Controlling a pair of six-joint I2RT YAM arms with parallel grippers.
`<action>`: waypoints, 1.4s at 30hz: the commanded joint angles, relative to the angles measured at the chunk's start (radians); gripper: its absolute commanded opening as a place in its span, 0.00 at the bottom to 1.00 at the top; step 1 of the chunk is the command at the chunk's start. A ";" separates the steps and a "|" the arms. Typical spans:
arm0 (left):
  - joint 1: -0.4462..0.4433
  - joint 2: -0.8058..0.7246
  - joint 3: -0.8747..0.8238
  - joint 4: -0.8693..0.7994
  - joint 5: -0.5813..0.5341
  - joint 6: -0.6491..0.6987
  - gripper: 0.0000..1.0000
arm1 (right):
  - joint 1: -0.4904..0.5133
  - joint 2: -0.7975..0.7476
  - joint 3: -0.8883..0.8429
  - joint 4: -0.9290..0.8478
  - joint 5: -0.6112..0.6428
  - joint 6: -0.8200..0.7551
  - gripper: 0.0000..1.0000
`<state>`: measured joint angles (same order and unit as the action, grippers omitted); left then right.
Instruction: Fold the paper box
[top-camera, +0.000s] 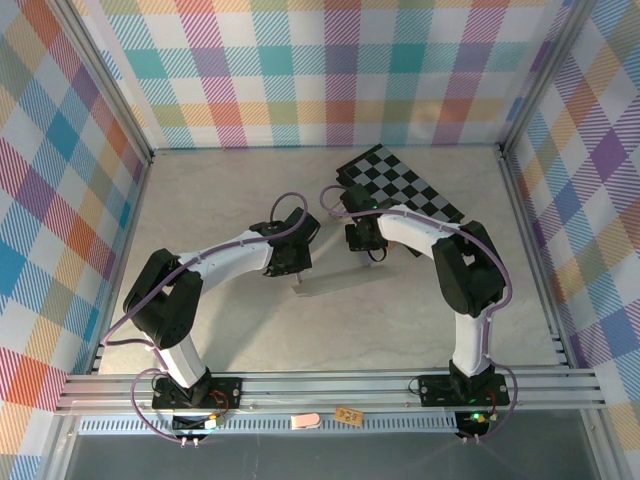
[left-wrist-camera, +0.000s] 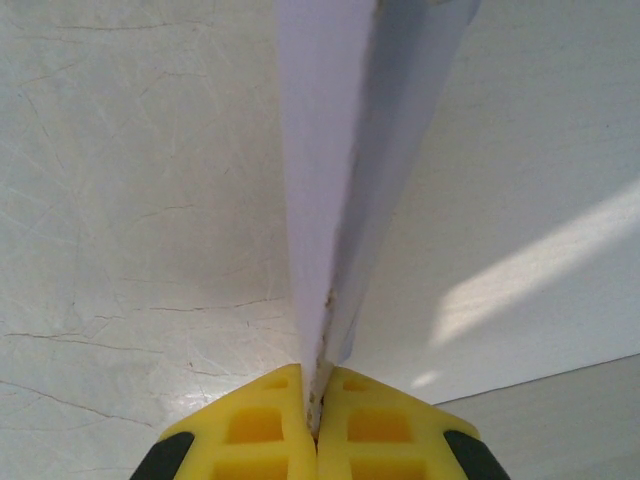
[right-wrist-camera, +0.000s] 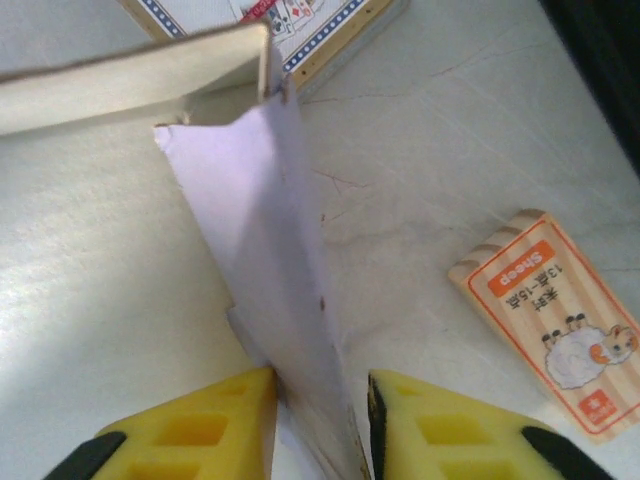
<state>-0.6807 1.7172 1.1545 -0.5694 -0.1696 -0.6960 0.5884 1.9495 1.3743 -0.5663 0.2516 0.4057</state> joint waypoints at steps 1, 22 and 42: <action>-0.014 -0.022 -0.006 -0.010 -0.038 0.006 0.00 | 0.008 0.049 0.018 -0.121 0.126 0.005 0.19; -0.040 -0.042 -0.022 -0.008 -0.073 -0.003 0.00 | 0.117 0.218 0.202 -0.453 0.652 0.116 0.00; -0.048 -0.052 -0.038 0.000 -0.076 -0.004 0.00 | 0.130 0.064 0.074 -0.244 0.406 0.034 0.04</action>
<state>-0.7181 1.7142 1.1336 -0.5114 -0.1703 -0.7002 0.7425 2.0769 1.5040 -0.8280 0.7456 0.4828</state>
